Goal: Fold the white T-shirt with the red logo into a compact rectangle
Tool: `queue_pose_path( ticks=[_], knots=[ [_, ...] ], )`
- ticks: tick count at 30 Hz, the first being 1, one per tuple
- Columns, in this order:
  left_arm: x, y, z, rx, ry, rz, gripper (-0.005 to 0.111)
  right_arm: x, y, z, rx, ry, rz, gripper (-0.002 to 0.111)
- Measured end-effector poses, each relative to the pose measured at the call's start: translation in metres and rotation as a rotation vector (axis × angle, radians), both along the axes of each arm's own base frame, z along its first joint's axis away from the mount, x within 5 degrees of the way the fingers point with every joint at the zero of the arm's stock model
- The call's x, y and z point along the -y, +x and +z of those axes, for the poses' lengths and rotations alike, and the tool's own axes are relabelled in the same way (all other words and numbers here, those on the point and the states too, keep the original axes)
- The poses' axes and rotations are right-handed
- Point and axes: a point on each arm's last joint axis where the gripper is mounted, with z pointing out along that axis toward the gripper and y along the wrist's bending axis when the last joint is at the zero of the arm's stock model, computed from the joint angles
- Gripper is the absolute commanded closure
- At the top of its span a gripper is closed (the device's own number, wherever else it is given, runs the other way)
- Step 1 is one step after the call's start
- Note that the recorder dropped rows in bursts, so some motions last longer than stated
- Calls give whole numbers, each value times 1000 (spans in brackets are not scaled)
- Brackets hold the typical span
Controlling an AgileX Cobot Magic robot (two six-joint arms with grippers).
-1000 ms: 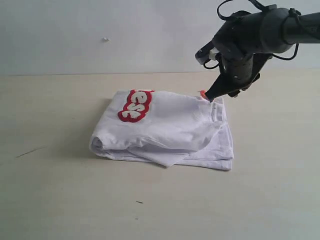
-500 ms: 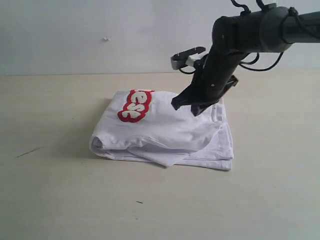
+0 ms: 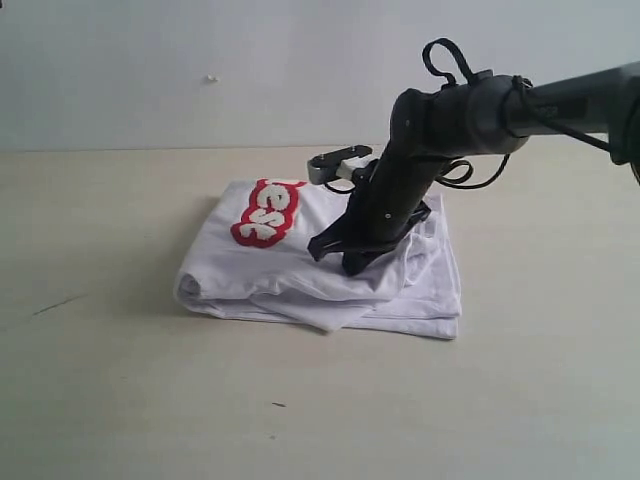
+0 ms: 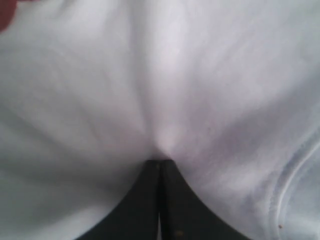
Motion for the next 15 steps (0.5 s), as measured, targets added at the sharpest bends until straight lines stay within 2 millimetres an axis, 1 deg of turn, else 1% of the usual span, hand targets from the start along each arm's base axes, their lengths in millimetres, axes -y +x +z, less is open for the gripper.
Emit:
queue_pose_path(
  ticks=[2,5,7,9,11,13,14,15],
  knots=[
    [0,0,0,-1,-2,0,107,0,1,2,17,7,-5,108],
    [0,0,0,-1,-2,0,107,-6,2,7,56,41,-3,108],
    [0,0,0,0,-3,1,107,-13,3,17,103,76,5,108],
    [0,0,0,0,-3,1,107,-25,4,29,175,115,12,108],
    [0,0,0,0,-3,1,107,-41,4,36,244,139,23,108],
    [0,0,0,0,-3,1,107,-57,0,35,277,154,41,108],
    [0,0,0,0,-3,1,107,-67,-3,33,286,158,59,108],
    [0,0,0,0,-3,1,107,-74,-6,28,282,156,73,108]
  ],
)
